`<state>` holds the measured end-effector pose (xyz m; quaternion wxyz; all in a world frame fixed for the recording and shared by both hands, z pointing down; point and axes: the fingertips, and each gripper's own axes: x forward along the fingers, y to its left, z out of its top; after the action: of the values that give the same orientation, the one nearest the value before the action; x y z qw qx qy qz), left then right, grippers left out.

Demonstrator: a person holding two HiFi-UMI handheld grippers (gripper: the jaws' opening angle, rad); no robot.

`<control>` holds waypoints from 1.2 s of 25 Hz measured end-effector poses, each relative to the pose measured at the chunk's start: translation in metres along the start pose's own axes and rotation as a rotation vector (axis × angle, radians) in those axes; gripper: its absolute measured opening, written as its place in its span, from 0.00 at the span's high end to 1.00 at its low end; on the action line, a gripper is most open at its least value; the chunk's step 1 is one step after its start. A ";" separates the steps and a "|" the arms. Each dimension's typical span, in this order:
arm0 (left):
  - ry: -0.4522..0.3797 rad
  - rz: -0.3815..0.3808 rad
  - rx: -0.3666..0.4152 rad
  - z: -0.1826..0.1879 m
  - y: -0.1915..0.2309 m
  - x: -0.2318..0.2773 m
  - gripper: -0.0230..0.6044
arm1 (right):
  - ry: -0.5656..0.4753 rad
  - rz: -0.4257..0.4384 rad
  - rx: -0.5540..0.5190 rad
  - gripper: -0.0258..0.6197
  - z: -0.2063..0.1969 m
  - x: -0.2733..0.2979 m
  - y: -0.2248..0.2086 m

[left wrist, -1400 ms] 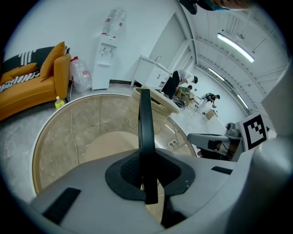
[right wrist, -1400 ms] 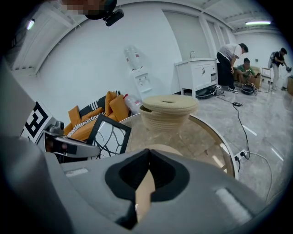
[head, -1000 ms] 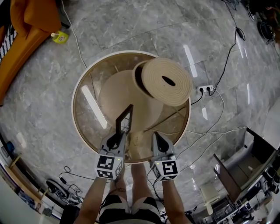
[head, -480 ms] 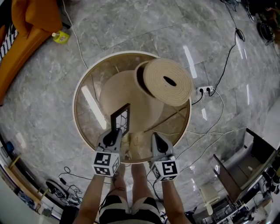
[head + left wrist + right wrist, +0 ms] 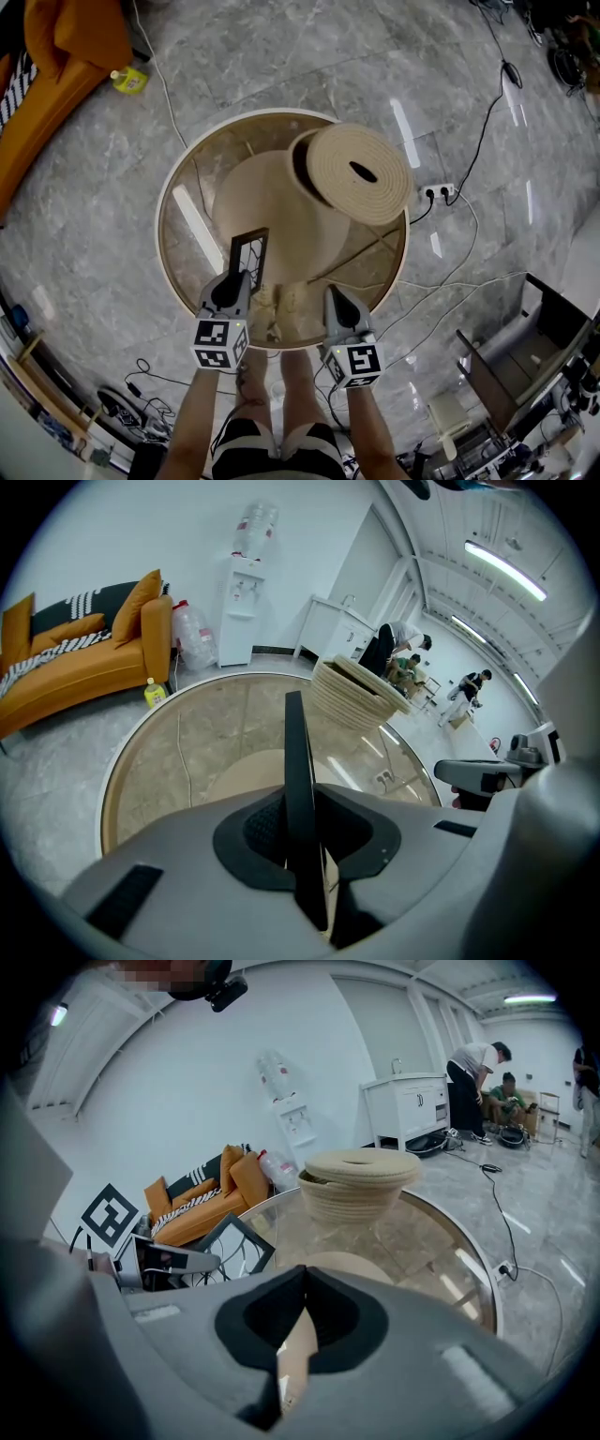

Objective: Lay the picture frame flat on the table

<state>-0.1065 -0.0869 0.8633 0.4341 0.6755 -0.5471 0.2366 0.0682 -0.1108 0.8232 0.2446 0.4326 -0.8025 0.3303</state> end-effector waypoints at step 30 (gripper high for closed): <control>-0.032 0.089 -0.059 -0.016 0.053 -0.016 0.58 | -0.005 0.006 -0.030 0.96 -0.009 -0.014 0.021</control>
<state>-0.1585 -0.0658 0.8764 0.4340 0.6410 -0.5903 0.2287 0.0579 -0.0883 0.8130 0.2478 0.4273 -0.8093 0.3178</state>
